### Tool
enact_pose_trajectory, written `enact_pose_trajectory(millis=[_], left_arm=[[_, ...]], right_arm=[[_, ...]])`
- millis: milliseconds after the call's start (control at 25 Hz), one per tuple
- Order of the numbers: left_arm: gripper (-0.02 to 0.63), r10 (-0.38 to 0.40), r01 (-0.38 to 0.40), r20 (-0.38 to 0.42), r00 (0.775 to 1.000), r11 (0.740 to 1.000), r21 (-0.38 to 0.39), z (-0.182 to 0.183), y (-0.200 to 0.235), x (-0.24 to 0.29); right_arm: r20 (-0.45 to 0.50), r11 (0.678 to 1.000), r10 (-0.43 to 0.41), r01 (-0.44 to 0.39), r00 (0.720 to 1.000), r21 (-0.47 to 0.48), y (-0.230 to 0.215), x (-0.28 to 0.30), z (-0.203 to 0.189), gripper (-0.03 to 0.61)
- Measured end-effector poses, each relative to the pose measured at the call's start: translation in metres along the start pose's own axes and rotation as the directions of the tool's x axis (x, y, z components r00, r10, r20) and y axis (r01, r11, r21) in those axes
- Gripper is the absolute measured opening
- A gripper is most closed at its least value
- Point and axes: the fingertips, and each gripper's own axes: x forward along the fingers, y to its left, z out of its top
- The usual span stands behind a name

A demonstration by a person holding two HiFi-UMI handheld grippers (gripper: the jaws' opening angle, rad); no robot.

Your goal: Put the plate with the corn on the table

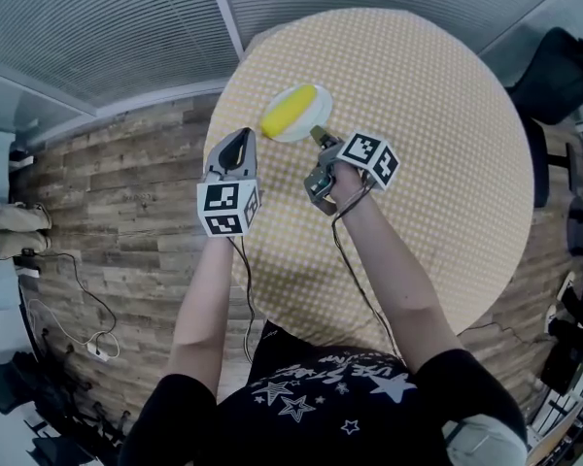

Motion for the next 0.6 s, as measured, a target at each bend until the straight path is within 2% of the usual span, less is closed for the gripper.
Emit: enact_pose_trajectory(millis=[160, 280, 480, 600], left_arm=[[0.009, 0.006, -0.006, 0.015, 1.0, 1.0, 0.014, 0.01, -0.015, -0.015], [0.009, 0.019, -0.02, 0.034, 0.999, 1.0, 0.021, 0.022, -0.03, -0.031], [0.009, 0.04, -0.042, 0.069, 0.997, 0.999, 0.023, 0.04, -0.065, -0.067], [0.009, 0.046, -0.047, 0.079, 0.996, 0.999, 0.013, 0.048, -0.093, -0.085]], right_arm=[[0.013, 0.997, 0.079, -0.079, 0.997, 0.005, 0.013, -0.024, 0.006, 0.092], [0.016, 0.99, 0.14, -0.139, 0.99, -0.025, 0.029, -0.046, 0.009, 0.091], [-0.01, 0.962, 0.222, -0.221, 0.975, -0.159, 0.057, -0.092, 0.004, 0.081], [-0.018, 0.919, 0.266, -0.26, 0.964, -0.295, 0.074, -0.124, 0.007, 0.071]])
